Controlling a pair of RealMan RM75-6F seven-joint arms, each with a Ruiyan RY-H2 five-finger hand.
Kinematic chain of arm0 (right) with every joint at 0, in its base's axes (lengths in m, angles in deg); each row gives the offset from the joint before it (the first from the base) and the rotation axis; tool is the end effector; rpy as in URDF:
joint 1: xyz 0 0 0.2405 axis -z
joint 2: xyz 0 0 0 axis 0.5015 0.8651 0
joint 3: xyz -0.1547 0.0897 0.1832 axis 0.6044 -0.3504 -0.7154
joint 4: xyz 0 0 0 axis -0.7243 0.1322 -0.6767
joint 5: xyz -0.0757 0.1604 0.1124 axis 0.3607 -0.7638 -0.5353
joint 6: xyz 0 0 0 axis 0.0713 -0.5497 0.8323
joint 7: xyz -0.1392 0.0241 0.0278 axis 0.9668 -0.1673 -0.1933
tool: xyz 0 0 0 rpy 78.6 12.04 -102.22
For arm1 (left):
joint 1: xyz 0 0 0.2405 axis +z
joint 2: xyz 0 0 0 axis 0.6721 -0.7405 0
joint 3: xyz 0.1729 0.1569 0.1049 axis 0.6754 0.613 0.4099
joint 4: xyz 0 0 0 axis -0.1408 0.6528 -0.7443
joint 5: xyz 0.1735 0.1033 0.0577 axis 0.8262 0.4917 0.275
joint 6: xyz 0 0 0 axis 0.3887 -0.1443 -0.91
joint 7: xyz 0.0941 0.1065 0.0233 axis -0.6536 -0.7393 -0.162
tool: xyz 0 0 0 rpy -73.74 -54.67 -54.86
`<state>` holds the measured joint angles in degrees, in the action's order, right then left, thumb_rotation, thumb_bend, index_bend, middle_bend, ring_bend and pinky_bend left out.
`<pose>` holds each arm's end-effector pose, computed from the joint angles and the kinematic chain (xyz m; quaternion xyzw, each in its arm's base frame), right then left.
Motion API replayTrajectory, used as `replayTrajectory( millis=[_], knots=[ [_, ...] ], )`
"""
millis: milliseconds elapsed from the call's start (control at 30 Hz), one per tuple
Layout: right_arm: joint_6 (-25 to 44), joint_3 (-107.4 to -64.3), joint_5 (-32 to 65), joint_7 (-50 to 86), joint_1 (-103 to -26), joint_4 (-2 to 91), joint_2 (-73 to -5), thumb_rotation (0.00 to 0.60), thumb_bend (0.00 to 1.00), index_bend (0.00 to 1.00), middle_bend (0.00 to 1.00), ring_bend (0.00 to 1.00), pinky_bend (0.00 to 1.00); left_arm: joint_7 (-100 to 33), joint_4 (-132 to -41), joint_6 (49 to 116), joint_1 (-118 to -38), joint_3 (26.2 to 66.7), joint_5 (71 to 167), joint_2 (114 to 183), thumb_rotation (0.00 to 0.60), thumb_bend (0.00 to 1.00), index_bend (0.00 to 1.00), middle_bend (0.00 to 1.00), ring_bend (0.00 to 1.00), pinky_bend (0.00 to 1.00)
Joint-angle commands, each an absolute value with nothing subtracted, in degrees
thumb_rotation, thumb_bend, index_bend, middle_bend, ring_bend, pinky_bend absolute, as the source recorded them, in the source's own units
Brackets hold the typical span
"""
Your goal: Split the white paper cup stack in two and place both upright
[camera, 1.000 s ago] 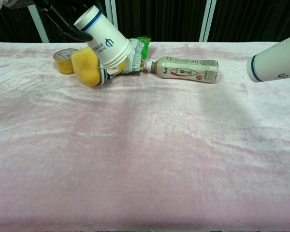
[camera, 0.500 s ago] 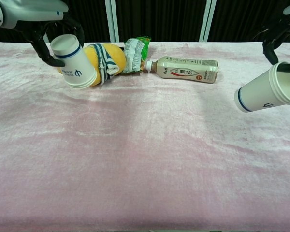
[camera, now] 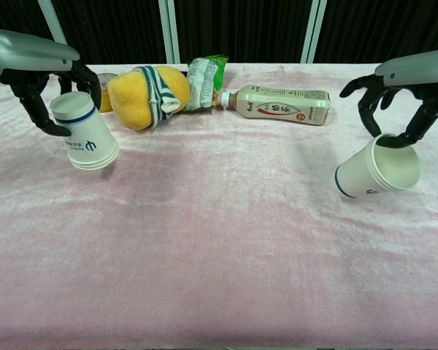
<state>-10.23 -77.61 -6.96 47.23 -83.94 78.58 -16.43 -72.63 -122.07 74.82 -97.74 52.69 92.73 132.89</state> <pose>-0.1502 -0.3333 0.0753 0.7868 -0.4168 0.2111 0.4032 -0.1362 0.3374 0.0609 -0.7843 -0.3574 -0.2123 0.4605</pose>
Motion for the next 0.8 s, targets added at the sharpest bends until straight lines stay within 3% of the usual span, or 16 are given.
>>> replayTrajectory(
  millis=[33,233,367,633,800],
  knots=[
    [-8.4,-75.6,-12.3,51.9,-87.1,78.8,-18.9,0.600,0.40,0.86,0.02,0.20,0.19,-70.4,-120.4,72.9,-96.9,52.9,93.6,132.5,0.600,0.34,0.48,0.47,0.33,0.65],
    [-5.9,-74.3,-17.8,56.3,-89.9,79.0,-21.1,0.600,0.40,0.83,0.00,0.18,0.19,-68.1,-118.7,71.4,-96.2,53.2,95.4,132.8,0.600,0.29,0.44,0.43,0.30,0.64],
    [-5.6,-73.3,-21.5,58.5,-91.7,79.5,-21.7,0.600,0.40,0.70,0.00,0.16,0.19,-67.2,-117.9,70.7,-95.9,53.6,96.2,133.0,0.600,0.27,0.39,0.37,0.26,0.63],
    [-6.2,-72.0,-27.7,60.5,-94.8,79.4,-22.6,0.600,0.40,0.60,0.00,0.16,0.19,-65.2,-115.6,69.7,-95.0,54.2,98.8,134.1,0.600,0.27,0.39,0.35,0.26,0.62],
    [-6.5,-72.0,-29.0,60.2,-95.7,79.1,-23.1,0.600,0.39,0.46,0.00,0.16,0.19,-63.7,-113.8,69.4,-94.1,54.7,101.1,135.0,0.600,0.23,0.36,0.32,0.22,0.60]
  ],
)
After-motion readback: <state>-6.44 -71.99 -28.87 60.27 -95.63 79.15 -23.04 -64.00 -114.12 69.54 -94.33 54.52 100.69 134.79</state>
